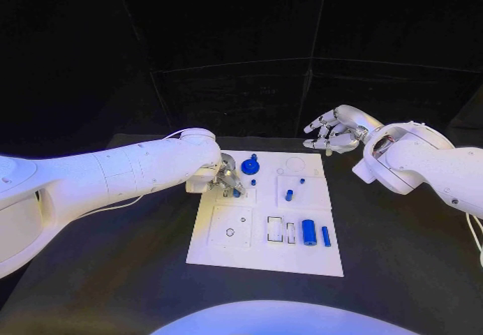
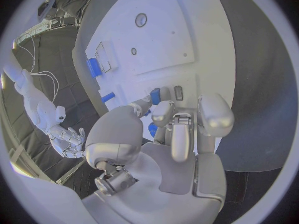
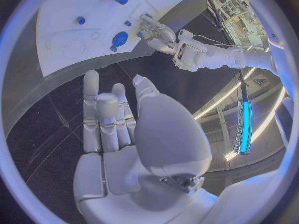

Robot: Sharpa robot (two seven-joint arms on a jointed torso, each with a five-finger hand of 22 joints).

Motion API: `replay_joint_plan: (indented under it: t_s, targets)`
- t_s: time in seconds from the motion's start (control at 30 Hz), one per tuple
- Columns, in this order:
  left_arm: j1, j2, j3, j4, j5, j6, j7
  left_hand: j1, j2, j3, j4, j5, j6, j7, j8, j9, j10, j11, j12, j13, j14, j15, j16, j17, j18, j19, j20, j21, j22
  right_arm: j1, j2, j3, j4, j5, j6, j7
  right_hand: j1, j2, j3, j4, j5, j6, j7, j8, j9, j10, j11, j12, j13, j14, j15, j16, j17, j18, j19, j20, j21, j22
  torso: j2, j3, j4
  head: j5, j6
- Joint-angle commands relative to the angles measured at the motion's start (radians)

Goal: Assemble the parts on the task board

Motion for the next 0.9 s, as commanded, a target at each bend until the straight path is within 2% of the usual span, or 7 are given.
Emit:
replay_joint_plan:
  t_s: [0.03,0.2,0.23,0.4,0.73,0.8,0.9]
  targets:
    - [0.000,0.001,-0.001,-0.002,-0.004,0.008,-0.010,-0.012,0.002,-0.018,0.006,0.004,0.008,0.003,0.003,0.000,0.007,-0.001,0.006,-0.001,0.102,-0.008,0.003,0.263,-0.002,0.008,-0.001,0.005,0.003,0.002,0.001,0.001,0.001,-0.004,0.004,0.004,-0.007,-0.006,-0.003,0.007,-0.005,-0.007,0.000,0.006,0.000,-0.006,0.001,0.004,-0.001,-0.009,0.001,-0.003,-0.001,0.005,0.005,0.004,-0.005,-0.002,0.000,0.0000,0.0000,0.000,0.000]
    - [0.000,0.001,0.000,0.000,-0.004,0.000,-0.009,-0.023,-0.011,-0.058,0.022,0.004,0.010,0.002,0.004,0.000,0.007,-0.002,0.006,-0.001,0.102,-0.009,0.003,0.263,-0.002,0.008,-0.002,0.005,0.005,0.002,0.001,0.001,0.000,-0.004,0.006,0.004,-0.007,-0.006,-0.003,0.007,-0.005,-0.007,0.000,0.006,0.000,-0.006,0.001,0.004,-0.001,-0.009,0.001,-0.003,-0.001,0.005,0.005,0.004,-0.005,-0.002,-0.001,0.0000,-0.0006,-0.001,0.000]
    - [0.000,0.000,0.000,0.000,-0.004,-0.003,-0.009,-0.034,-0.026,-0.081,0.030,0.003,0.010,0.001,0.004,0.000,0.007,-0.003,0.006,-0.001,0.102,-0.009,0.003,0.263,-0.002,0.008,-0.002,0.005,0.005,0.002,0.001,0.001,0.000,-0.004,0.006,0.003,-0.007,-0.006,-0.003,0.007,-0.005,-0.007,0.000,0.006,0.000,-0.006,0.001,0.004,-0.001,-0.009,0.001,-0.003,-0.001,0.005,0.005,0.004,-0.005,-0.002,0.000,-0.0001,-0.0006,-0.002,0.001]
    - [0.000,-0.003,0.000,0.006,-0.004,-0.013,-0.008,-0.051,-0.052,-0.158,0.058,0.004,0.011,-0.004,0.005,0.001,0.009,-0.007,0.008,0.000,0.102,-0.012,0.003,0.263,-0.002,0.009,-0.005,0.006,0.008,0.002,0.001,0.001,-0.001,-0.004,0.007,0.003,-0.009,-0.006,-0.003,0.009,-0.006,-0.007,0.001,0.006,0.000,-0.006,0.001,0.005,-0.002,-0.010,0.001,-0.005,-0.002,0.005,0.005,0.005,-0.006,-0.002,0.000,-0.0007,0.0005,-0.003,0.001]
    - [0.002,-0.025,0.004,0.032,-0.004,-0.035,-0.005,-0.030,-0.042,-0.252,0.103,0.003,0.011,-0.007,0.009,0.003,0.009,-0.011,0.007,-0.001,0.102,-0.016,0.003,0.263,-0.002,0.010,-0.009,0.004,0.011,0.002,0.002,0.001,-0.004,-0.004,0.009,0.003,-0.012,-0.006,-0.005,0.012,-0.006,-0.008,0.001,0.007,0.000,-0.007,0.002,0.006,-0.003,-0.010,0.002,-0.007,-0.002,0.005,0.005,0.005,-0.007,-0.003,-0.001,0.0001,0.0003,-0.004,0.002]
    - [0.003,-0.033,0.013,0.040,-0.004,-0.034,-0.006,-0.025,-0.040,-0.261,0.107,0.003,0.011,-0.008,0.009,0.003,0.009,-0.011,0.007,-0.001,0.102,-0.016,0.003,0.263,-0.002,0.010,-0.009,0.003,0.011,0.002,0.002,0.001,-0.004,-0.004,0.010,0.002,-0.012,-0.006,-0.005,0.012,-0.006,-0.008,0.001,0.007,0.000,-0.007,0.002,0.006,-0.003,-0.010,0.002,-0.007,-0.002,0.005,0.005,0.005,-0.007,-0.003,-0.001,-0.0002,0.0000,-0.005,0.003]
    - [0.005,-0.045,0.041,0.056,-0.004,-0.034,-0.007,-0.001,-0.034,-0.277,0.107,0.004,0.008,-0.007,0.009,0.003,0.007,-0.011,0.005,-0.005,0.102,-0.016,0.003,0.263,-0.001,0.009,-0.010,-0.003,0.005,0.002,0.002,0.001,-0.005,-0.004,0.010,0.002,-0.013,-0.006,-0.005,0.013,-0.006,-0.009,0.001,0.007,0.000,-0.007,0.002,0.006,-0.003,-0.010,0.002,-0.007,-0.002,0.005,0.005,0.005,-0.008,-0.003,-0.001,-0.0002,0.0005,-0.007,0.003]
